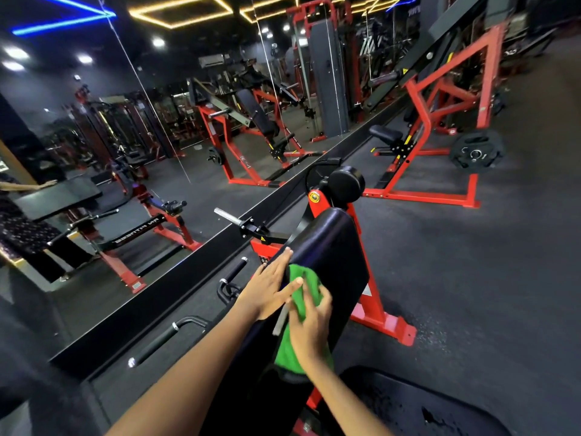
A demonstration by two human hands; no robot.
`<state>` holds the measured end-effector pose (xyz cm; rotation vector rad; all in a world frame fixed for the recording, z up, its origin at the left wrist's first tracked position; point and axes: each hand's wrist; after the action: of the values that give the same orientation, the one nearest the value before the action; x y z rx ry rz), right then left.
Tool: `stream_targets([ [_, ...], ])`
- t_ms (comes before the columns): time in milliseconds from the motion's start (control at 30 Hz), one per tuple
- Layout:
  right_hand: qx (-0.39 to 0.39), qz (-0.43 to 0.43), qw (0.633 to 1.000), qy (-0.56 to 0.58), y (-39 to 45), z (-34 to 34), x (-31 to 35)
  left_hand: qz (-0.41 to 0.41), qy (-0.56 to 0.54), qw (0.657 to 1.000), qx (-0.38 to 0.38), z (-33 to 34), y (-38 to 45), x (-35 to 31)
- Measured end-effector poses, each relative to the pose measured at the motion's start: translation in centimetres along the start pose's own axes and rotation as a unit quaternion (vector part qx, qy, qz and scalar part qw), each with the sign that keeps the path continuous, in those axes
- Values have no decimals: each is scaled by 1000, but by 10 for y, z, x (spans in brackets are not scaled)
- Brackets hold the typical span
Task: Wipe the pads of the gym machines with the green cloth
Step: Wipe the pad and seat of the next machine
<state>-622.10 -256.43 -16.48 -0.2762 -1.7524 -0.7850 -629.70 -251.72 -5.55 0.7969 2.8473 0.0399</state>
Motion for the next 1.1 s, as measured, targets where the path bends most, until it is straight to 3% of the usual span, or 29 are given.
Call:
stream_targets([
  [100, 4, 6, 999, 33, 18, -1, -16, 12, 17, 1000, -9, 1, 0, -1],
  [200, -36, 198, 979, 37, 84, -5, -17, 11, 67, 997, 33, 1, 0, -1],
  [267, -41, 261, 964, 30, 111, -11, -10, 11, 77, 996, 33, 1, -1, -3],
  [333, -30, 236, 971, 3, 102, -11, 1, 13, 85, 996, 29, 2, -2, -3],
  [467, -8, 56, 998, 30, 16, 1, -2, 29, 110, 994, -4, -1, 3, -2],
  [567, -16, 130, 987, 96, -13, 2, -29, 38, 148, 988, 22, 0, 2, -6],
  [667, -63, 255, 960, 101, 20, -4, -41, 24, 160, 986, 50, 3, 2, -7],
  [733, -53, 327, 939, 91, 45, -7, -35, 23, 154, 987, 49, 3, 0, -6],
  [800, -41, 326, 939, 100, 50, -9, -27, 41, 168, 984, 29, 2, -3, -7],
  [933, 15, 167, 981, 95, -23, -4, -33, 50, 192, 980, -17, 2, -3, -9],
  [1000, 29, 179, 980, 79, -58, -2, -54, 48, 178, 983, -2, 3, -2, -9],
  [1100, -5, 305, 948, 89, -40, -3, -87, 50, 176, 983, 21, 4, 1, -8],
])
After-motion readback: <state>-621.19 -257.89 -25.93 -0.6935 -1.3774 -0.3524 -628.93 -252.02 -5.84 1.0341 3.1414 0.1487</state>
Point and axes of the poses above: each hand's wrist, its own y-axis towards the middle knuckle, its own z-axis out of the palm, x = y × z
